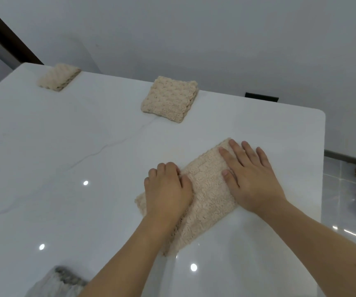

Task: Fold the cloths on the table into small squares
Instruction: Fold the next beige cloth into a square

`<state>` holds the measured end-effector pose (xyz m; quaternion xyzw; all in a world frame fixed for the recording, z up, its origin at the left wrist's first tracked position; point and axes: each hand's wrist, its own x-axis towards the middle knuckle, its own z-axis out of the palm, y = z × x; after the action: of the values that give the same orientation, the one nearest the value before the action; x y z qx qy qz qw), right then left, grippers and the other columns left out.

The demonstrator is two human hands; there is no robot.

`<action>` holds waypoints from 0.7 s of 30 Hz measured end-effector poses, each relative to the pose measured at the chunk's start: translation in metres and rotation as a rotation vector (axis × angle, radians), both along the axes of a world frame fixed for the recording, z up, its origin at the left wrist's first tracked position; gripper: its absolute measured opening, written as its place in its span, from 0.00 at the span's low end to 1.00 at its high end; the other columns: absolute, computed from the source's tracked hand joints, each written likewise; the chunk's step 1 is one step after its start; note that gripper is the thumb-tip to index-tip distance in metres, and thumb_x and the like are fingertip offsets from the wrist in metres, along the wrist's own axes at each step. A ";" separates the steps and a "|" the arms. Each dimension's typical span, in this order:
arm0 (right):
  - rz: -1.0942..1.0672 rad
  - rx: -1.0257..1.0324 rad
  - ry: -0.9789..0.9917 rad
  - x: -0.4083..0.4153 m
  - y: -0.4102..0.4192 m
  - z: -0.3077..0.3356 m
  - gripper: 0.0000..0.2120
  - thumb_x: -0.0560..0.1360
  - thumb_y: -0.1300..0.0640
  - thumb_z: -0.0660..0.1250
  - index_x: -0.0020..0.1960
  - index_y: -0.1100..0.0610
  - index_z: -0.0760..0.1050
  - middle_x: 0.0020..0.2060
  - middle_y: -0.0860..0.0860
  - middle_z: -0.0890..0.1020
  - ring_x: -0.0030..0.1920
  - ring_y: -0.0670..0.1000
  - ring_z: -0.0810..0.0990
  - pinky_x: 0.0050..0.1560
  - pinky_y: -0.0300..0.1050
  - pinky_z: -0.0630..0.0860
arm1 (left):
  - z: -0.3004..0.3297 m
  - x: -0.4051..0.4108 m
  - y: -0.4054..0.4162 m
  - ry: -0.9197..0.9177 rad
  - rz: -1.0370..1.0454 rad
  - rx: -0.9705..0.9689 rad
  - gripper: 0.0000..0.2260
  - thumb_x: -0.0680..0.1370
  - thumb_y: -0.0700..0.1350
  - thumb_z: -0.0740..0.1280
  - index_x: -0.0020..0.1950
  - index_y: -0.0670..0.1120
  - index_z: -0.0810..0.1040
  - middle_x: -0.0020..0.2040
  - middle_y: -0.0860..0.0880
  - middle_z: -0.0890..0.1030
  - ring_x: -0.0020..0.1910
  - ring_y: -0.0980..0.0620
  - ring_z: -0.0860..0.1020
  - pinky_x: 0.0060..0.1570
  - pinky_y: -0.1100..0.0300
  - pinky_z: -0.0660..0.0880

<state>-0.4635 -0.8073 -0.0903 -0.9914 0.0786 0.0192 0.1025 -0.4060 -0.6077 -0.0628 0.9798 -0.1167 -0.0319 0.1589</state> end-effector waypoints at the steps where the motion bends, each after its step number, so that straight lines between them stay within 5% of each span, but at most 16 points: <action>1: 0.001 0.004 -0.003 0.000 0.000 0.000 0.27 0.80 0.42 0.41 0.79 0.45 0.48 0.79 0.47 0.49 0.78 0.52 0.47 0.77 0.55 0.43 | 0.005 0.007 -0.003 0.069 0.040 -0.039 0.06 0.76 0.48 0.59 0.46 0.47 0.73 0.44 0.52 0.75 0.47 0.47 0.71 0.49 0.52 0.70; 6: 0.002 0.022 -0.013 -0.001 -0.001 -0.001 0.26 0.81 0.42 0.42 0.78 0.44 0.49 0.79 0.46 0.49 0.78 0.52 0.46 0.77 0.54 0.42 | 0.010 0.022 -0.001 0.154 -0.089 -0.099 0.04 0.76 0.43 0.61 0.41 0.48 0.69 0.41 0.49 0.75 0.43 0.47 0.74 0.43 0.49 0.74; 12: -0.004 0.036 -0.017 0.000 -0.001 0.001 0.27 0.81 0.43 0.39 0.79 0.46 0.49 0.79 0.46 0.49 0.78 0.52 0.47 0.77 0.55 0.43 | -0.007 0.018 0.010 -0.040 -0.187 -0.031 0.06 0.83 0.45 0.56 0.47 0.46 0.66 0.37 0.50 0.73 0.33 0.48 0.73 0.32 0.52 0.72; 15: -0.007 0.022 -0.004 0.000 -0.001 0.001 0.27 0.81 0.44 0.38 0.79 0.45 0.48 0.79 0.46 0.48 0.78 0.51 0.46 0.77 0.54 0.43 | -0.016 0.018 0.012 -0.140 -0.198 0.080 0.03 0.79 0.38 0.60 0.47 0.45 0.69 0.37 0.50 0.73 0.33 0.47 0.73 0.29 0.56 0.67; 19: -0.007 -0.001 0.004 0.002 0.000 0.001 0.27 0.81 0.45 0.39 0.79 0.46 0.49 0.79 0.47 0.49 0.78 0.52 0.47 0.77 0.55 0.44 | -0.006 0.002 -0.001 -0.334 -0.330 -0.010 0.10 0.77 0.41 0.64 0.58 0.43 0.76 0.55 0.46 0.76 0.51 0.46 0.73 0.53 0.52 0.68; 21: -0.005 -0.009 0.010 0.001 -0.001 0.000 0.27 0.81 0.45 0.40 0.79 0.47 0.49 0.79 0.47 0.49 0.78 0.52 0.47 0.77 0.55 0.44 | -0.006 -0.021 -0.007 -0.207 -0.452 -0.070 0.17 0.82 0.50 0.59 0.68 0.44 0.73 0.67 0.47 0.72 0.66 0.47 0.70 0.69 0.49 0.63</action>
<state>-0.4624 -0.8082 -0.0898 -0.9916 0.0818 0.0235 0.0977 -0.4274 -0.6147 -0.0691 0.9208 -0.3495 0.0378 0.1689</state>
